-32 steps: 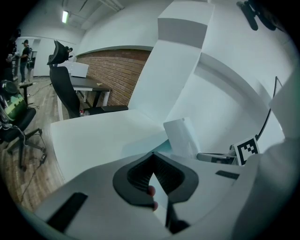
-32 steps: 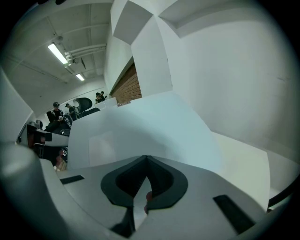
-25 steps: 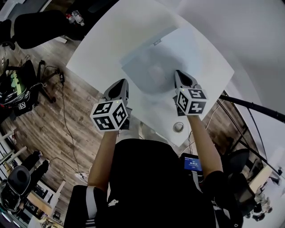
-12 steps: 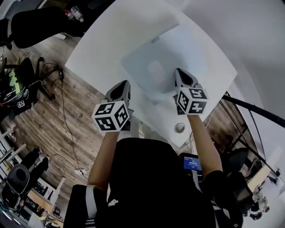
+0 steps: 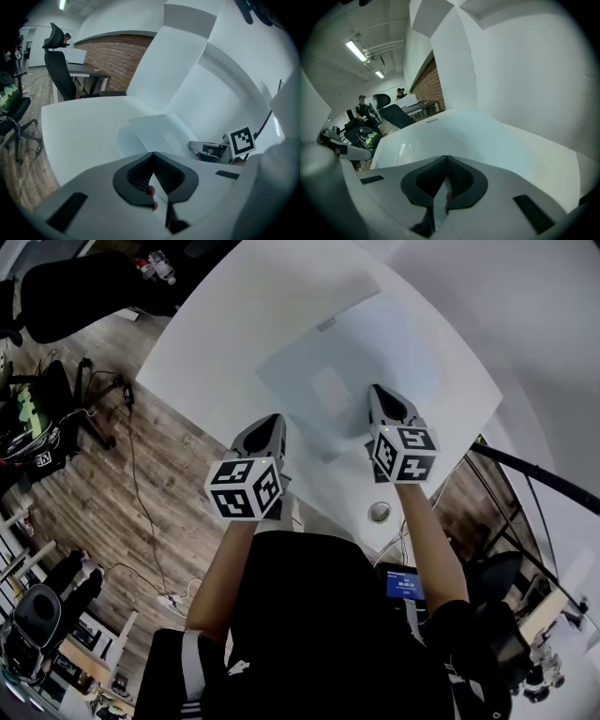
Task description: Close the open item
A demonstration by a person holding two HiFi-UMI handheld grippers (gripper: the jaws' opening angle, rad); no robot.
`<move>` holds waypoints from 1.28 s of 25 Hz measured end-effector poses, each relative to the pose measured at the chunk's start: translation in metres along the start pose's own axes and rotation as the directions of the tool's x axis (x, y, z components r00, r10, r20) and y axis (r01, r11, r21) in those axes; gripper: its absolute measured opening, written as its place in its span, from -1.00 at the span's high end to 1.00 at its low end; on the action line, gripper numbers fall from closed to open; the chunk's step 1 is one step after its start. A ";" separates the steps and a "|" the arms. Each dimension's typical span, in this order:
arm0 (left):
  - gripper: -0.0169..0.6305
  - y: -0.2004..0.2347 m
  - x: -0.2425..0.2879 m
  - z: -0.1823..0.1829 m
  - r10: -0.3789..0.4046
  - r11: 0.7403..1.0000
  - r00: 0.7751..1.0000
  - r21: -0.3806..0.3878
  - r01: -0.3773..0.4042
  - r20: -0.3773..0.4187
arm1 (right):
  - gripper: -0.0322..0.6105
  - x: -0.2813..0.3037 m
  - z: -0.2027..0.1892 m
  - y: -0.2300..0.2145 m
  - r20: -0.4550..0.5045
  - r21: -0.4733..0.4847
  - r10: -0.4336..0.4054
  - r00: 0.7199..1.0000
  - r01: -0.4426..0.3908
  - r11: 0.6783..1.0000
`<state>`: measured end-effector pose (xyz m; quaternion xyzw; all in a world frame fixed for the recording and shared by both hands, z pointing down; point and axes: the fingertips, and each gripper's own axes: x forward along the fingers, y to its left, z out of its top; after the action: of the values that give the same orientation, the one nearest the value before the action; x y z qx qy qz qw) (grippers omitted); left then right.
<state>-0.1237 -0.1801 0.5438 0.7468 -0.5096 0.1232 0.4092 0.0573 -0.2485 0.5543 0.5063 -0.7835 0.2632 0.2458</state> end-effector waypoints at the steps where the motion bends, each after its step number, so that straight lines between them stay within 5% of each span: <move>1: 0.91 -0.001 0.001 -0.002 -0.004 1.000 1.000 0.000 0.004 -0.005 | 0.78 0.001 0.000 0.000 -0.003 -0.005 -0.001 1.000 0.001 1.000; 32: 0.91 -0.001 0.049 -0.002 -0.057 0.998 0.997 -0.002 0.057 -0.058 | 0.78 0.018 0.001 0.000 -0.107 -0.072 0.008 0.994 -0.016 0.997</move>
<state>-0.1005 -0.2109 0.5737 0.7570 -0.4762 0.1330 0.4271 0.0509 -0.2611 0.5658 0.4775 -0.7813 0.2629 0.3040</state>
